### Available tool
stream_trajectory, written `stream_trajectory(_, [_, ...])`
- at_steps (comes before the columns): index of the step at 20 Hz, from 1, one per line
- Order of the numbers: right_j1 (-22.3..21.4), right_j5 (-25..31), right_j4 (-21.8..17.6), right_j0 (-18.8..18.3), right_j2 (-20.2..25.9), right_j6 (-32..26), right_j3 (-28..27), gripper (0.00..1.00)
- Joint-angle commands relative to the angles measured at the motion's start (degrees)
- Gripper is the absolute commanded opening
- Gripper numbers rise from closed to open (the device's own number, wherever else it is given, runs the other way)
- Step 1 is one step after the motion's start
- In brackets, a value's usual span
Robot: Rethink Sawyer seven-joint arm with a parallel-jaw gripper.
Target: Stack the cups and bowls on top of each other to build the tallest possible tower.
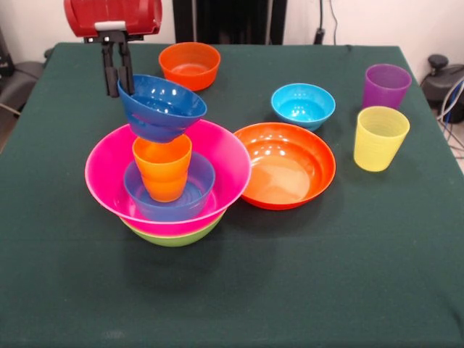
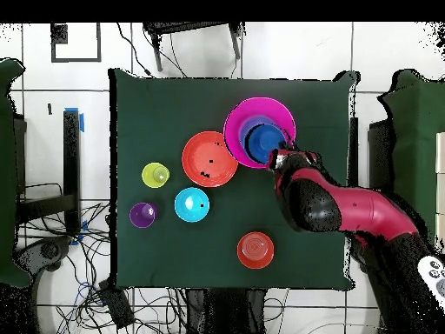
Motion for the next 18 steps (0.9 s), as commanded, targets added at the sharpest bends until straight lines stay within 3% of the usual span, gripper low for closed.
stream_trajectory(1, [0.8,1.3,-3.5,1.0,1.5,0.2,2.3,0.00])
stream_trajectory(9, [0.3,2.4,-3.5,1.9,0.8,-0.2,1.9,0.00])
stream_trajectory(18, [3.3,1.0,-4.7,4.5,-1.8,0.6,-0.8,0.00])
